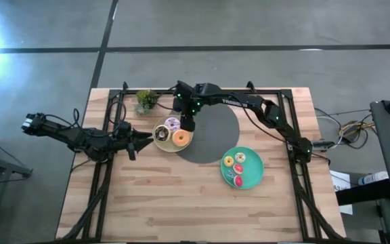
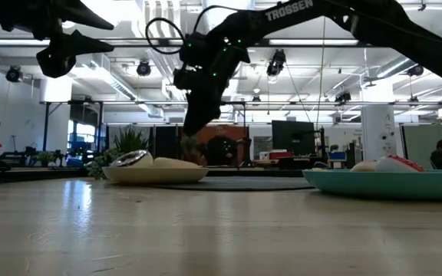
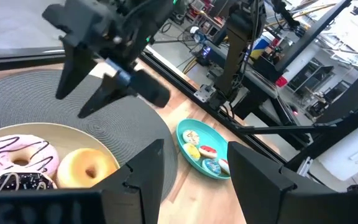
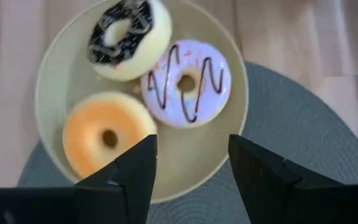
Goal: Pick & Place donuts
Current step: Put the large pink donut on the brown plate
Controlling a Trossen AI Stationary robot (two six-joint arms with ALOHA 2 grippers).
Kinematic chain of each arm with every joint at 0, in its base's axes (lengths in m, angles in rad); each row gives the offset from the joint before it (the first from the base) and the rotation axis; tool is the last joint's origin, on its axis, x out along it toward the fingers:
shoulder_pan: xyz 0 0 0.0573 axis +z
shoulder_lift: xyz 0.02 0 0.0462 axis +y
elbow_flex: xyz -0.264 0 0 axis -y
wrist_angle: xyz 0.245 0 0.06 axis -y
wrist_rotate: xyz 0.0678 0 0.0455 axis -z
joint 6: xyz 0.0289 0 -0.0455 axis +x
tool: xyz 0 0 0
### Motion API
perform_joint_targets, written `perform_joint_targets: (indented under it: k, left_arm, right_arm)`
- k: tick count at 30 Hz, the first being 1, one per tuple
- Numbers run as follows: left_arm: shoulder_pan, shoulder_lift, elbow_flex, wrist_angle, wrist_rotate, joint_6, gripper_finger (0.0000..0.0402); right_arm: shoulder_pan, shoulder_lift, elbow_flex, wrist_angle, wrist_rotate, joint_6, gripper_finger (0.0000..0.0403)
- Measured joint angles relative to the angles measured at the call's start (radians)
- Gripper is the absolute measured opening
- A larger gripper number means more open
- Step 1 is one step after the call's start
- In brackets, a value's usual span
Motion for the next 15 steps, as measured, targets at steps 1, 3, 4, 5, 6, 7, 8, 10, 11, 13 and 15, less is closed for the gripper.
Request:
perform_joint_targets:
  k: [1,3,4,5,6,7,8,10,11,13,15]
  left_arm:
    - [0.000,0.000,0.000,-0.001,-0.003,0.002,0.0149]
    - [0.000,0.000,0.000,-0.001,-0.005,0.003,0.0149]
    - [0.000,0.000,0.000,-0.004,-0.005,0.003,0.0149]
    - [0.000,0.000,0.000,-0.008,-0.005,0.003,0.0149]
    - [0.000,0.000,0.000,-0.008,-0.005,0.003,0.0149]
    - [0.000,0.000,0.000,-0.009,-0.005,0.003,0.0149]
    - [0.000,0.000,0.000,-0.015,-0.005,0.003,0.0149]
    - [0.000,0.000,0.000,-0.016,-0.005,0.003,0.0149]
    - [0.000,0.000,0.000,-0.019,-0.005,0.003,0.0149]
    - [0.000,0.000,0.000,-0.022,-0.005,0.003,0.0149]
    - [0.001,0.000,0.000,-0.023,-0.004,0.002,0.0149]
  right_arm:
    - [-0.001,-0.001,0.005,-0.014,-0.013,-0.019,0.0192]
    - [0.004,-0.001,-0.008,-0.028,-0.033,-0.029,0.0192]
    - [0.010,-0.001,-0.024,-0.026,-0.034,-0.024,0.0192]
    - [0.017,0.002,-0.040,-0.024,-0.035,-0.017,0.0192]
    - [0.025,0.006,-0.052,-0.023,-0.039,-0.006,0.0192]
    - [0.032,0.011,-0.062,-0.020,-0.045,0.003,0.0192]
    - [0.040,0.014,-0.074,-0.015,-0.047,0.008,0.0192]
    - [0.054,0.017,-0.103,0.018,-0.050,0.011,0.0192]
    - [0.060,0.017,-0.118,0.043,-0.048,0.012,0.0192]
    - [0.069,0.018,-0.141,0.085,-0.045,0.032,0.0192]
    - [0.072,0.018,-0.148,0.106,-0.037,0.066,0.0192]
